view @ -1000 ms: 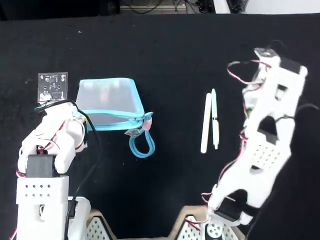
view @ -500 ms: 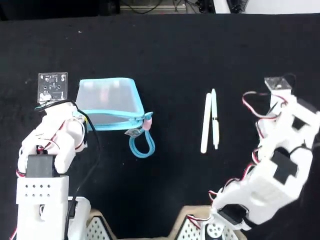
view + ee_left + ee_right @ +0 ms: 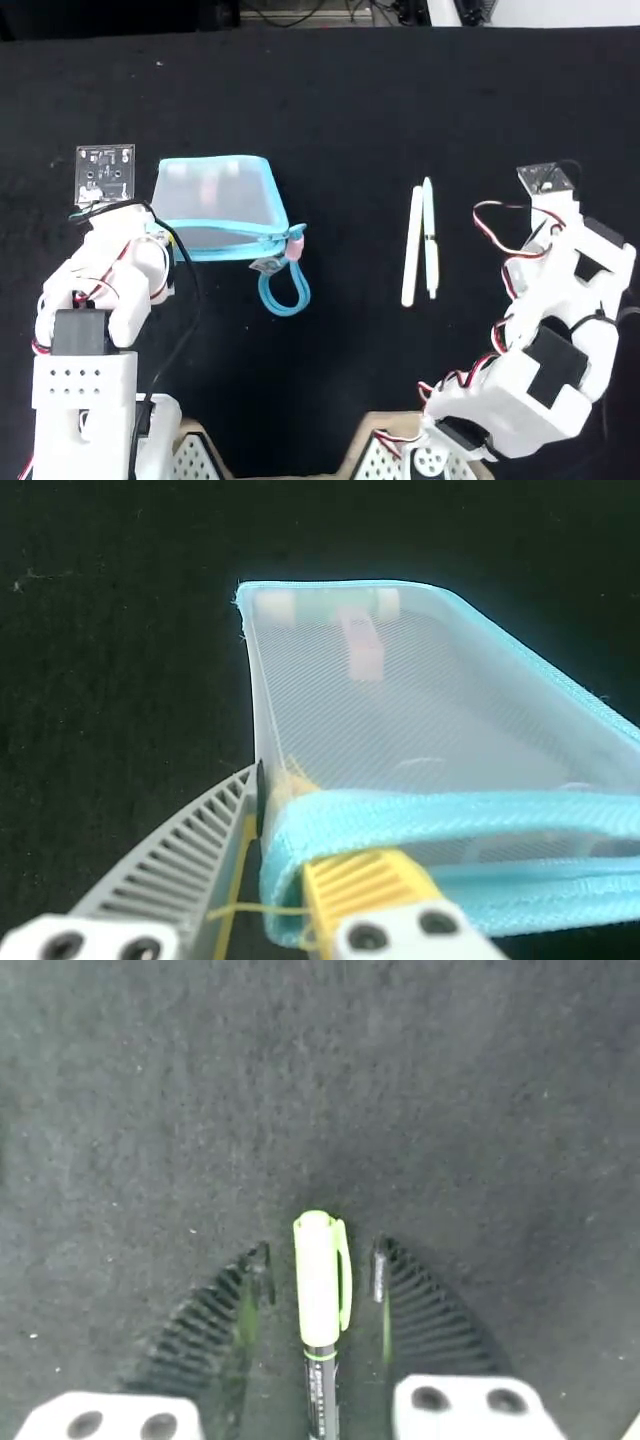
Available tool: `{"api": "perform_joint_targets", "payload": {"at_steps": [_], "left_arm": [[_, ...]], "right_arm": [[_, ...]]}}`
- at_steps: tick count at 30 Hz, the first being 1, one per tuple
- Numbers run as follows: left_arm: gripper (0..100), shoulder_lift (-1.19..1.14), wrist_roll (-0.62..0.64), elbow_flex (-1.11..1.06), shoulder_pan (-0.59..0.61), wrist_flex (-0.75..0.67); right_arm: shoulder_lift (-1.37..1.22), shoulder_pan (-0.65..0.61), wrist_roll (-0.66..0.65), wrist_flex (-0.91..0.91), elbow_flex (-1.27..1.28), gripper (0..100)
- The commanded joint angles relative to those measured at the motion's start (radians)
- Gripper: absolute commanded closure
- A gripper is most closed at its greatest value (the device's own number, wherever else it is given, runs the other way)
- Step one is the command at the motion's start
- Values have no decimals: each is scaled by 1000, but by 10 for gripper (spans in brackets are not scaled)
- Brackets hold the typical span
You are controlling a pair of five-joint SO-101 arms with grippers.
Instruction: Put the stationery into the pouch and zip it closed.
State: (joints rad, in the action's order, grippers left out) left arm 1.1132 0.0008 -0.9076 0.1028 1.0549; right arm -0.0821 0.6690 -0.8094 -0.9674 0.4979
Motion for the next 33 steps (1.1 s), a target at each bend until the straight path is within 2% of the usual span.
{"api": "perform_joint_targets", "payload": {"at_steps": [1,7,19,21,25,26,28,33], "left_arm": [[967,9,6,12,-10,-18],[967,9,6,12,-10,-17],[967,9,6,12,-10,-17],[967,9,6,12,-10,-18],[967,9,6,12,-10,-18],[967,9,6,12,-10,-18],[967,9,6,12,-10,-18],[967,9,6,12,-10,-18]], "right_arm": [[58,9,-14,23,-5,848],[53,35,-137,25,8,849],[-140,54,-140,210,27,850],[-139,55,-140,203,27,856],[-93,55,-135,199,30,992],[-71,55,-132,198,35,970],[-25,55,-101,176,36,988],[137,48,-37,29,33,988]]}}
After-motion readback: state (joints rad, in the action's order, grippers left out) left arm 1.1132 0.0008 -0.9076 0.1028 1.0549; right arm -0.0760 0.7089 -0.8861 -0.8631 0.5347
